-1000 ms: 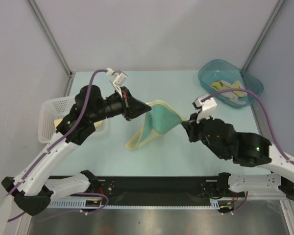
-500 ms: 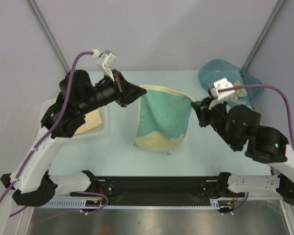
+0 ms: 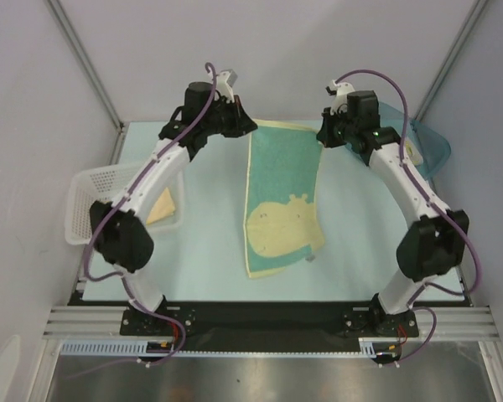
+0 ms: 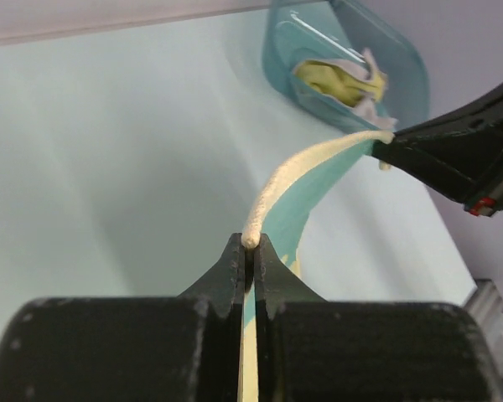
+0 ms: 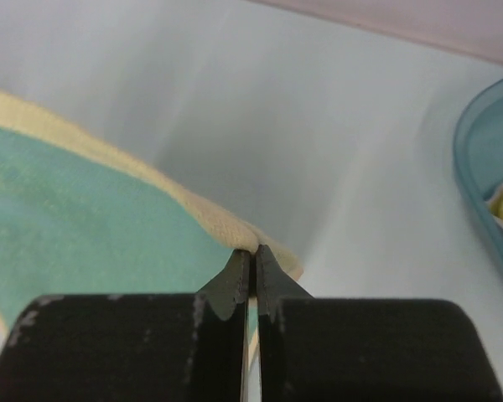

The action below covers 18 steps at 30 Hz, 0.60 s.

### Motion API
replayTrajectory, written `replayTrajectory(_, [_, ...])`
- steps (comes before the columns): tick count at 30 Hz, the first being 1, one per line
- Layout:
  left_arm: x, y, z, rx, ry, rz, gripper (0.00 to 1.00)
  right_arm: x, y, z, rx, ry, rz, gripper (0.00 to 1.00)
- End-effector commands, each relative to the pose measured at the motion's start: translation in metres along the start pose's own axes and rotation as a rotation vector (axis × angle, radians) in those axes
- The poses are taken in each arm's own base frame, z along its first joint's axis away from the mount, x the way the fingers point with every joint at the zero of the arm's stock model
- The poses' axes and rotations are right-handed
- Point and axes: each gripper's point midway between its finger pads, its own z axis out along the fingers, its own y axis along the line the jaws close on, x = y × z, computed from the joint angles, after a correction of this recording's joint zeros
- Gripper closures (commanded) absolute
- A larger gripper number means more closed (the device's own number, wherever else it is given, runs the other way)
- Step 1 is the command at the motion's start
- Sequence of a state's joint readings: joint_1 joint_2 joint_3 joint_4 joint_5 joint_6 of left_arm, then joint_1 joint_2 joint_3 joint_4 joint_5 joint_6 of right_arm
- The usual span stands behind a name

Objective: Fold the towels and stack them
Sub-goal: Flatten out the crumpled towel

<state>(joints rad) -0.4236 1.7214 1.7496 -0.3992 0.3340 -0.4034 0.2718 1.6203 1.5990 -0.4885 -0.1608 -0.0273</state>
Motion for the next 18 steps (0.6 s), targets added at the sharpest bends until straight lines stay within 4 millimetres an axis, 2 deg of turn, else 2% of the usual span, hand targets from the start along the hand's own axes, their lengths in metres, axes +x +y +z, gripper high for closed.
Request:
replayTrajectory(1, [-0.049,0.01,0.022,0.076,-0.145,0.114,1.0,-0.058,0.016,0.024,-0.164,-0.183,-0.046,1.0])
replayTrajectory(3, [-0.056,0.035,0.043,0.054,-0.149,0.135,1.0,-0.06,0.009,0.049,-0.192,-0.198,-0.04,1.0])
replayTrajectory(5, [-0.07,0.039,0.048,0.063,-0.166,0.162,1.0,-0.073,0.008,0.057,-0.208,-0.244,-0.052,1.0])
replayTrajectory(6, [-0.065,0.056,0.059,0.046,-0.147,0.164,1.0,-0.085,0.008,0.059,-0.211,-0.287,-0.068,1.0])
replayTrajectory(7, [-0.067,0.059,0.061,0.043,-0.149,0.172,1.0,-0.081,0.006,0.07,-0.215,-0.281,-0.072,1.0])
replayTrajectory(9, [-0.069,0.071,0.066,0.023,-0.149,0.181,1.0,-0.091,0.005,0.075,-0.215,-0.317,-0.101,1.0])
replayTrajectory(10, [-0.067,0.073,0.068,0.031,-0.145,0.184,1.0,-0.086,0.002,0.085,-0.213,-0.307,-0.104,1.0])
replayTrajectory(13, [-0.058,0.073,0.07,0.058,-0.13,0.198,1.0,-0.081,-0.001,0.094,-0.22,-0.302,-0.117,1.0])
replayTrajectory(14, [-0.049,0.078,0.073,0.056,-0.121,0.197,1.0,-0.079,0.002,0.095,-0.237,-0.299,-0.124,1.0])
replayTrajectory(18, [-0.034,0.085,0.073,0.048,-0.103,0.222,1.0,-0.063,0.005,0.093,-0.252,-0.278,-0.15,1.0])
